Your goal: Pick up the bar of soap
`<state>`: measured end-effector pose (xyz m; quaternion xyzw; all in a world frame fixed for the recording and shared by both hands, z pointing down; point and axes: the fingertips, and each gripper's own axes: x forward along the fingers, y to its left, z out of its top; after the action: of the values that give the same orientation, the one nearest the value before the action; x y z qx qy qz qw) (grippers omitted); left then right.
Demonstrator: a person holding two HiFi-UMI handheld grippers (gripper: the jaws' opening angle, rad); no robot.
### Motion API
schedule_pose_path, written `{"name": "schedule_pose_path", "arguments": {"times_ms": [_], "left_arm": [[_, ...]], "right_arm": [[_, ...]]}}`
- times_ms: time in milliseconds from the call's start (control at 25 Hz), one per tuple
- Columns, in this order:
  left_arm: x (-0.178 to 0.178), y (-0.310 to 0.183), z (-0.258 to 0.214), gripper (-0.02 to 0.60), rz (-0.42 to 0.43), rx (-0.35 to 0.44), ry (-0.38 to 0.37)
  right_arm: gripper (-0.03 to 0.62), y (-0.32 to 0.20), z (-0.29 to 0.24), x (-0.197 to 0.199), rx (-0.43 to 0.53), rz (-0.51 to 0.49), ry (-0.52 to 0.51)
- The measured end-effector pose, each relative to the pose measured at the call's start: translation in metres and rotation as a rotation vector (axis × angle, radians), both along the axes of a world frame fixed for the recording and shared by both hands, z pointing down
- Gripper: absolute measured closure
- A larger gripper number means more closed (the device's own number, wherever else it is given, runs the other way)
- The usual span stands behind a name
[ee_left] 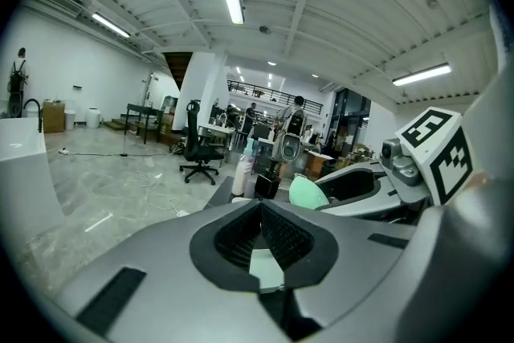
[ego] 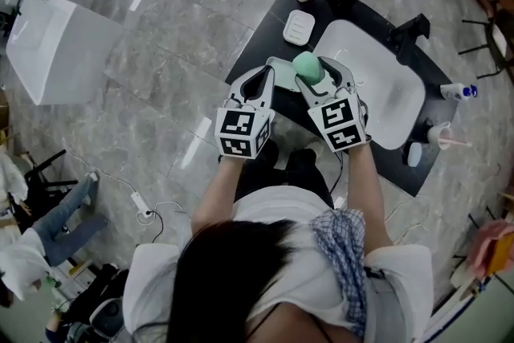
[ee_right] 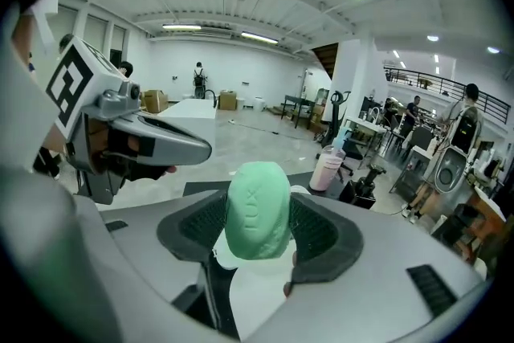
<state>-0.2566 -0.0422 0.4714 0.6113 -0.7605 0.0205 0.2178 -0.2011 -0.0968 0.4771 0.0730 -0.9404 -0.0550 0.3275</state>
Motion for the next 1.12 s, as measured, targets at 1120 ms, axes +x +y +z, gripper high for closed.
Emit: {"name": "schedule_pose_path", "arguments": {"times_ms": [1120], "left_arm": [[0.253, -0.104, -0.013, 0.571, 0.585, 0.038, -0.015]], "right_arm": [[0.335, -0.046, -0.035, 0.239, 0.043, 0.516, -0.065]]}}
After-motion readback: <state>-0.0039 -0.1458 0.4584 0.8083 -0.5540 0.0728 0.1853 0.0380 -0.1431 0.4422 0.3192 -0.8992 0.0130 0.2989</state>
